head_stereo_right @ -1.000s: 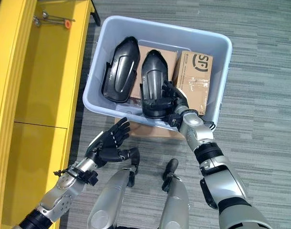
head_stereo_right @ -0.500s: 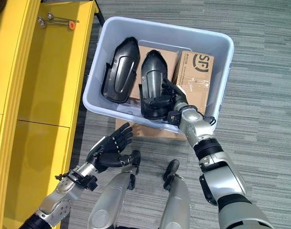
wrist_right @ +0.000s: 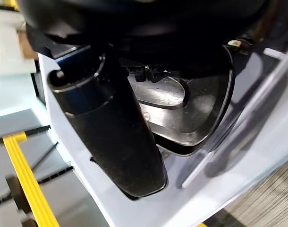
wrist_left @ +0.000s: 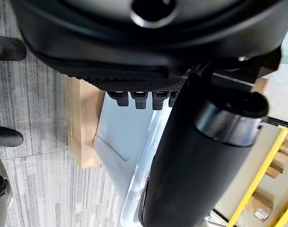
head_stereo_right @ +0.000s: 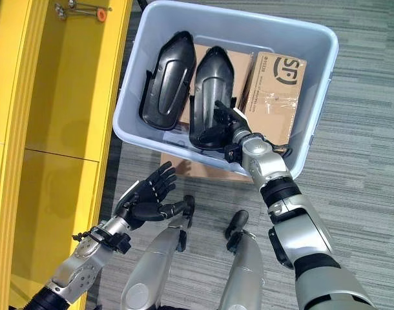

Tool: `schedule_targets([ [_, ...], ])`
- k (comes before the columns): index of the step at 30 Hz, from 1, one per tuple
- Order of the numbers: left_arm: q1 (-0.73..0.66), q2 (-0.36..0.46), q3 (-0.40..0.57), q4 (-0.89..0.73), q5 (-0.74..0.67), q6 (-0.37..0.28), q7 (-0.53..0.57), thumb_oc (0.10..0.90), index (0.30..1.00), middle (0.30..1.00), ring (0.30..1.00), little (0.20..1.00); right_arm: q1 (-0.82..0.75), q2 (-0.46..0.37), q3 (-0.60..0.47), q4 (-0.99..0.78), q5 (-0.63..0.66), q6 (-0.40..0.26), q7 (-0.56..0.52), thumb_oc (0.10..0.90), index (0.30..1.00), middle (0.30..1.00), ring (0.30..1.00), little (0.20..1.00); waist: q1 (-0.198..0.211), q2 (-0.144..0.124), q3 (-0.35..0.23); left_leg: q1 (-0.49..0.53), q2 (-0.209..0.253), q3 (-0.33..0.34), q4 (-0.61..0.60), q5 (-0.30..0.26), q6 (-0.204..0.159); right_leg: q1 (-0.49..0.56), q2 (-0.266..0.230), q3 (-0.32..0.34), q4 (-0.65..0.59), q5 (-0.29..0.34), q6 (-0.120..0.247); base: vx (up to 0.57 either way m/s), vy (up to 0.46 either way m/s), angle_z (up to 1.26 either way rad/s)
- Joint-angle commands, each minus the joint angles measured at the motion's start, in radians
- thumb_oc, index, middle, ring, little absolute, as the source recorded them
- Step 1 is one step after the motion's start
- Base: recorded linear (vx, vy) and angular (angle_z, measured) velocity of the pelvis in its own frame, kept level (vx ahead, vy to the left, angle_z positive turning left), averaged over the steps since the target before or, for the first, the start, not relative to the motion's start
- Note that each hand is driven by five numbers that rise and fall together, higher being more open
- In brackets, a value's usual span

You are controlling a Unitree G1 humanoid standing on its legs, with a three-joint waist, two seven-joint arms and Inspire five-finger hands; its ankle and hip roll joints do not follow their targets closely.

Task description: Move parts from the plastic box to the shelf.

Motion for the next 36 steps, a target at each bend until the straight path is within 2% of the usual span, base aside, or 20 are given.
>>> schedule_targets([
  [1, 0.001, -0.040, -0.030, -0.180, -0.037, -0.032, -0.013, 0.900, 1.000, 1.000, 1.000, 1.000, -0.115, -0.061, 0.063, 0.067, -0.004, 0.024, 0.038, 0.900, 1.000, 1.000, 1.000, 1.000, 0.038, 0.097, -0.014, 0.033, 0.141, 0.003, 0.099, -0.132, -0.069, -0.029, -0.016, 0.061, -0.023, -0.008, 0.087, 0.12, -0.017, 0.09],
  [8, 0.000, -0.039, -0.026, -0.184, -0.062, -0.014, -0.059, 0.900, 1.000, 1.000, 1.000, 1.000, -0.158, -0.099, 0.056, 0.177, 0.055, -0.011, 0.014, 0.900, 1.000, 1.000, 1.000, 1.000, 0.045, 0.121, -0.014, -0.005, 0.137, -0.002, 0.106, -0.124, -0.070, -0.073, -0.016, 0.063, 0.030, -0.040, 0.067, 0.04, -0.010, 0.05],
  [13, -0.007, -0.044, -0.064, -0.235, -0.093, -0.034, -0.253, 0.900, 1.000, 1.000, 1.000, 1.000, -0.178, -0.129, 0.021, 0.211, 0.061, -0.072, -0.019, 0.900, 1.000, 1.000, 1.000, 1.000, 0.037, 0.143, -0.014, -0.029, 0.130, 0.004, 0.119, -0.126, -0.064, -0.098, -0.011, 0.070, 0.071, -0.069, 0.049, 0.04, 0.015, 0.12],
  [16, -0.019, -0.042, -0.101, -0.237, -0.051, -0.029, -0.300, 0.900, 1.000, 1.000, 1.000, 1.000, -0.177, -0.131, 0.024, 0.198, 0.047, -0.096, -0.031, 0.900, 1.000, 1.000, 1.000, 1.000, 0.026, 0.148, -0.014, -0.033, 0.129, 0.013, 0.119, -0.124, -0.064, -0.103, -0.003, 0.077, 0.071, -0.070, 0.045, 0.02, 0.048, 0.05],
  [27, -0.042, -0.023, -0.140, -0.227, -0.077, -0.048, -0.257, 0.900, 1.000, 1.000, 1.000, 1.000, -0.176, -0.129, -0.006, 0.129, 0.020, -0.165, -0.148, 0.900, 1.000, 1.000, 1.000, 1.000, -0.005, 0.154, -0.014, -0.023, 0.132, 0.039, 0.128, -0.131, -0.055, -0.082, 0.017, 0.103, 0.041, -0.065, 0.043, 0.00, 0.024, -0.01],
  [28, -0.056, -0.020, -0.137, -0.233, -0.083, -0.042, -0.251, 0.900, 1.000, 1.000, 1.000, 1.000, -0.193, -0.131, -0.015, 0.121, 0.016, -0.166, -0.155, 0.900, 1.000, 1.000, 1.000, 1.000, -0.006, 0.154, -0.014, -0.046, 0.134, 0.043, 0.126, -0.108, -0.049, -0.099, 0.021, 0.096, 0.029, -0.041, 0.034, 0.00, 0.000, 0.00],
  [29, -0.049, -0.021, -0.145, -0.231, -0.088, -0.041, -0.252, 0.900, 1.000, 1.000, 1.000, 1.000, -0.187, -0.131, -0.021, 0.121, 0.010, -0.162, -0.154, 0.900, 1.000, 1.000, 1.000, 1.000, -0.008, 0.154, -0.014, -0.020, 0.130, 0.039, 0.134, -0.132, -0.055, -0.076, 0.019, 0.105, 0.041, -0.066, 0.044, -0.05, 0.001, -0.03],
  [30, -0.061, -0.023, -0.140, -0.232, -0.091, -0.041, -0.251, 0.900, 1.000, 1.000, 1.000, 1.000, -0.207, -0.135, -0.025, 0.117, 0.002, -0.162, -0.155, 0.900, 1.000, 1.000, 1.000, 1.000, -0.007, 0.154, -0.014, -0.044, 0.133, 0.044, 0.130, -0.108, -0.049, -0.094, 0.023, 0.098, 0.028, -0.041, 0.034, 0.00, 0.000, 0.00],
  [36, -0.062, -0.031, -0.159, -0.227, -0.090, -0.059, -0.237, 0.900, 1.000, 1.000, 1.000, 1.000, -0.218, -0.132, -0.030, 0.099, 0.006, -0.194, -0.235, 0.900, 1.000, 1.000, 1.000, 1.000, -0.011, 0.156, -0.014, -0.036, 0.131, 0.050, 0.132, -0.110, -0.048, -0.082, 0.027, 0.101, 0.027, -0.045, 0.032, -0.01, 0.002, 0.00],
])
